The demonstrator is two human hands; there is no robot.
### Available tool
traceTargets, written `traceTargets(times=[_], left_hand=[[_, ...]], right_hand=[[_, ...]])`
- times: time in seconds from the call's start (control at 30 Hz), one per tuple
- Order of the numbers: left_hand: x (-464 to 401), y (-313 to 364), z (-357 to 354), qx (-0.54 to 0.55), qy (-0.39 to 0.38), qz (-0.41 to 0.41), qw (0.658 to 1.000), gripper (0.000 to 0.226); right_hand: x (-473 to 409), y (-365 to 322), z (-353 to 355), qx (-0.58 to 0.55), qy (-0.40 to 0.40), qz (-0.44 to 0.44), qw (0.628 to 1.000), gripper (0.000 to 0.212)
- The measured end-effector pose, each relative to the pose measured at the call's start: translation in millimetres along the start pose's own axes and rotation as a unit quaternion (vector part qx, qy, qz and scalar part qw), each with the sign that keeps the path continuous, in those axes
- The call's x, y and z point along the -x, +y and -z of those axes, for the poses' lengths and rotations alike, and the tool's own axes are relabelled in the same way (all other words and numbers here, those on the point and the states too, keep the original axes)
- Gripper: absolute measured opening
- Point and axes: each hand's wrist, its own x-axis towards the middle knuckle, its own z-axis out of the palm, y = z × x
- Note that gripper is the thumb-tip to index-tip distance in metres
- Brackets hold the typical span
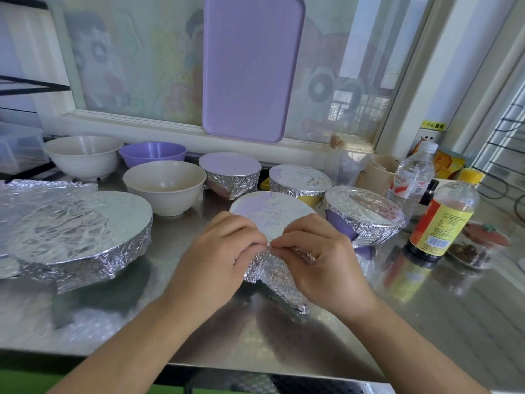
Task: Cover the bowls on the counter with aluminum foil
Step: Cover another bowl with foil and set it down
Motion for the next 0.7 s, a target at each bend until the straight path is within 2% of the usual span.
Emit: traceTargets(times=[0.5, 0.63, 0.7], left_hand=[[-2, -7, 2, 0.006, -0.010, 0.018, 1.000, 0.008], [-2, -10, 5, 0.011, -0.010, 0.029, 0.999, 0.010], [-3, -12, 8, 0.018, -0.015, 0.033, 0.999, 0.011]], right_hand=[[5, 15, 14, 0.023, 0.010, -0.014, 1.000, 0.015], [7, 16, 20, -0.014, -0.003, -0.029, 0.999, 0.004], [7, 16, 22, -0.027, -0.011, -0.041, 0.999, 0.005]])
